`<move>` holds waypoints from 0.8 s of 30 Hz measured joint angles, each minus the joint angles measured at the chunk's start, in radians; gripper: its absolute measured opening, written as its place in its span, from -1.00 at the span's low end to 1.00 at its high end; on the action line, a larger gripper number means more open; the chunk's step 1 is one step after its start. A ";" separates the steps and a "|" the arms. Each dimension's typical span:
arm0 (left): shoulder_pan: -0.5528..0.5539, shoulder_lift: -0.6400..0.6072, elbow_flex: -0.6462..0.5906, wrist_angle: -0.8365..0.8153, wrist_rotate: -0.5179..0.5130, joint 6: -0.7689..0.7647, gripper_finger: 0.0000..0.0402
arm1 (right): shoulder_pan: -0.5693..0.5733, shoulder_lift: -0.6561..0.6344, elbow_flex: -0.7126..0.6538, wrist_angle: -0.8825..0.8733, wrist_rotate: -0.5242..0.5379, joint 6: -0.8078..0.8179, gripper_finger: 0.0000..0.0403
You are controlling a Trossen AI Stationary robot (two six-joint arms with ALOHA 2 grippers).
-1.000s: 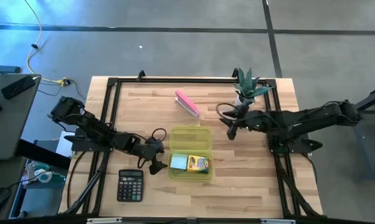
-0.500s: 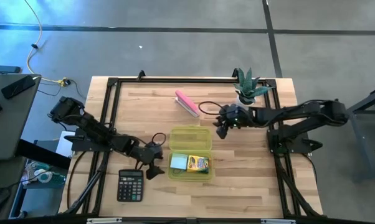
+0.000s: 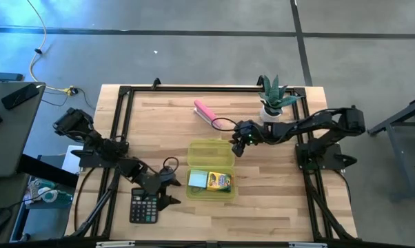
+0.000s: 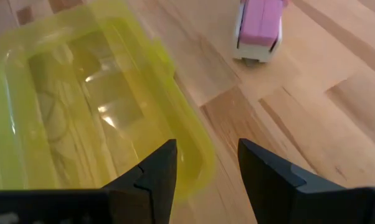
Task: Pack school essentials
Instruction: Close the yellow supply box
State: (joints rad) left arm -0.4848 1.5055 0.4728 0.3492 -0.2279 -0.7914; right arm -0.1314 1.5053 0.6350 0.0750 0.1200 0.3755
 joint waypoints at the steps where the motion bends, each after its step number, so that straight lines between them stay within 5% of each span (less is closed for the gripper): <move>1: -0.002 0.000 0.000 0.000 -0.007 -0.005 0.99 | 0.000 0.012 0.000 0.015 0.000 0.007 -0.20; 19: -0.002 0.228 0.184 0.027 0.096 0.036 0.99 | -0.136 0.088 0.000 0.109 -0.295 0.097 -0.20; 24: -0.002 0.236 0.211 -0.016 0.090 0.036 0.99 | -0.157 0.088 0.000 0.096 -0.307 0.099 -0.20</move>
State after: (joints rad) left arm -0.4865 1.7412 0.6842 0.3330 -0.1380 -0.7556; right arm -0.2883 1.5932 0.6350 0.1711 -0.1867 0.4747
